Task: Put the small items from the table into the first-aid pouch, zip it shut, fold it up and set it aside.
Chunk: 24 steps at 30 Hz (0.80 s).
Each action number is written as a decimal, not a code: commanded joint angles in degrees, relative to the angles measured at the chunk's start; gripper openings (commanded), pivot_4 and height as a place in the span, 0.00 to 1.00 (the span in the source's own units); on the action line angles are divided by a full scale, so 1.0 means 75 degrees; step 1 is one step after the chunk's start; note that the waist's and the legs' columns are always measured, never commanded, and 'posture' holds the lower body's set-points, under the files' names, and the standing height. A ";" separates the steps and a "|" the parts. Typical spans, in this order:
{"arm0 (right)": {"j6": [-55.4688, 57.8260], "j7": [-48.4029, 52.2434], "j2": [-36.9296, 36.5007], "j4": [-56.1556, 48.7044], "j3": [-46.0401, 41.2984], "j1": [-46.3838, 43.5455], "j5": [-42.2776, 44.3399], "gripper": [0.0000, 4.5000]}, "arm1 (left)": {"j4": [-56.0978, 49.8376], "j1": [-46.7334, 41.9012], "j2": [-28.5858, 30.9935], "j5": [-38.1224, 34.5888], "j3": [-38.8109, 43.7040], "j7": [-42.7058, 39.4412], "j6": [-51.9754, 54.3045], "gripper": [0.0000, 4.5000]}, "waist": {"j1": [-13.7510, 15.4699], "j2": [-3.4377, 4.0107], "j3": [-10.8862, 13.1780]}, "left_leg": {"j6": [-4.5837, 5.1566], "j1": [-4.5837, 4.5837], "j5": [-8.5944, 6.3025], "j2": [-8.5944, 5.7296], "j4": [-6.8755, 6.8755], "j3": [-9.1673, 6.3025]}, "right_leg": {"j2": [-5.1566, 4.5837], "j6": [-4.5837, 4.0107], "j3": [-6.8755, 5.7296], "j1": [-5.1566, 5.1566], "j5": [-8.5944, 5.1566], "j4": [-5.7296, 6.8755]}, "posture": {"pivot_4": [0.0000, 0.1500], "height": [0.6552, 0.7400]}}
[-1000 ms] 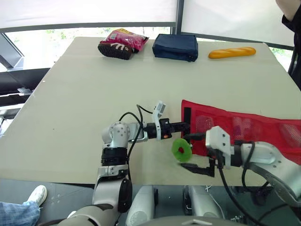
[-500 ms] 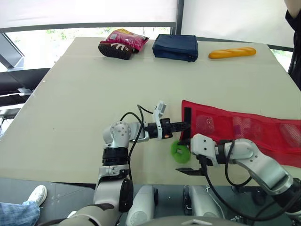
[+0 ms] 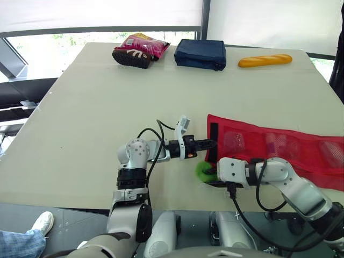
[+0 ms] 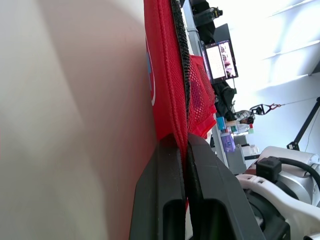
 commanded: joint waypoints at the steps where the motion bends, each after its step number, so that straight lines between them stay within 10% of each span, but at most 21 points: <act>1: 0.0035 0.0072 -0.0088 0.0206 -0.0256 0.0037 -0.0072 0.01 | 0.0000 -0.0047 0.0028 -0.0140 0.0046 -0.0119 -0.0188 0.00 | -0.0001 0.0000 0.0000 | 0.0000 0.0002 0.0000 0.0000 0.0000 0.0001 | 0.0000 -0.0001 0.0001 0.0001 -0.0001 0.0000 | 1.00 0.69; 24: 0.2748 -0.2372 0.1646 -0.1901 -0.6309 0.3126 0.5980 0.01 | -0.0028 0.0233 0.1728 0.0198 -0.0829 -0.1319 -0.0851 0.00 | -0.0100 0.0006 0.0004 | 0.0000 -0.0004 -0.0001 0.0005 -0.0006 -0.0010 | -0.0001 -0.0030 -0.0005 -0.0001 -0.0021 0.0000 | 1.00 0.69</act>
